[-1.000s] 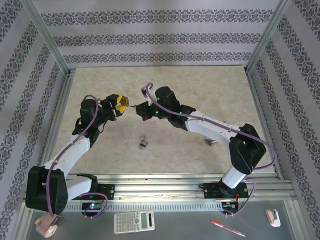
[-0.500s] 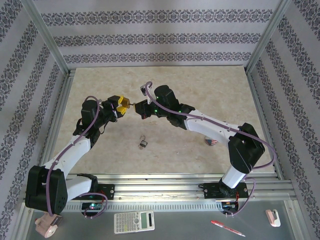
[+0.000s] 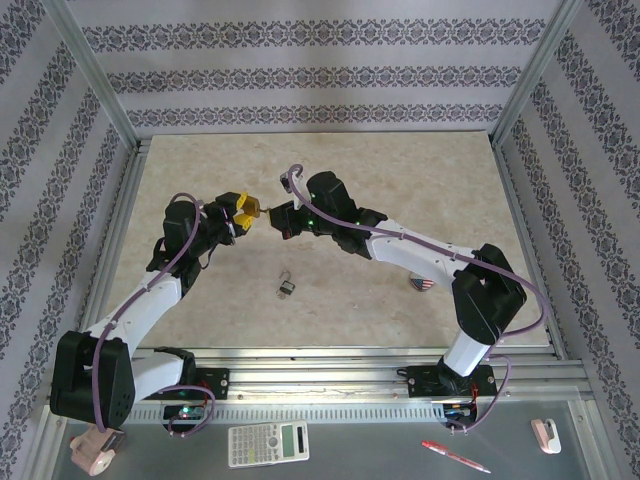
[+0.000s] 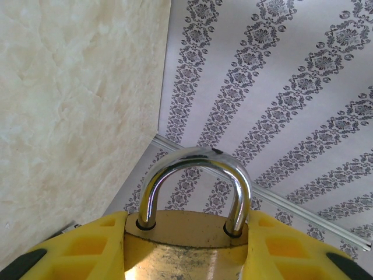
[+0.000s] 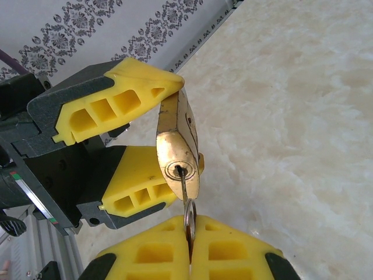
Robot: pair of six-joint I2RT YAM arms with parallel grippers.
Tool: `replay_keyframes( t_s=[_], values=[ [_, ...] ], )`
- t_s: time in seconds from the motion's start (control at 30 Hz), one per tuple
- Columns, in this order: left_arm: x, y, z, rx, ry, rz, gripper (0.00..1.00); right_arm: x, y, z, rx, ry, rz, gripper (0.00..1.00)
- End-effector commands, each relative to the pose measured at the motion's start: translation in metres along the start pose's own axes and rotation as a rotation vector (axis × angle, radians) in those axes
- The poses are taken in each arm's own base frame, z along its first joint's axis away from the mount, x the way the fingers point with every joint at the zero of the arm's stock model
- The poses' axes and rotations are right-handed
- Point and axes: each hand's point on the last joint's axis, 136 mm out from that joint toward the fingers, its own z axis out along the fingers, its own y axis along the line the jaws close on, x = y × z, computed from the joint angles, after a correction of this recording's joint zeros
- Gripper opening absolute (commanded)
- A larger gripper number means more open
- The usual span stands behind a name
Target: Unlock with the key
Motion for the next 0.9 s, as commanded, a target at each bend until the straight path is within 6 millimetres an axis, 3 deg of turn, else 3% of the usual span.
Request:
replay_keyframes(
  t_s=[0.0,0.53,0.87],
  values=[
    [0.021,-0.025,-0.001,0.091,0.060,0.045,0.00,-0.012,0.009,0.004,-0.024,-0.033,-0.033,0.00],
    [0.040,-0.023,0.015,0.075,0.109,0.045,0.00,-0.001,0.012,0.011,-0.028,-0.012,-0.103,0.00],
    [0.046,-0.028,0.019,0.085,0.141,0.036,0.00,0.012,0.015,0.011,-0.018,-0.032,-0.258,0.00]
  ],
)
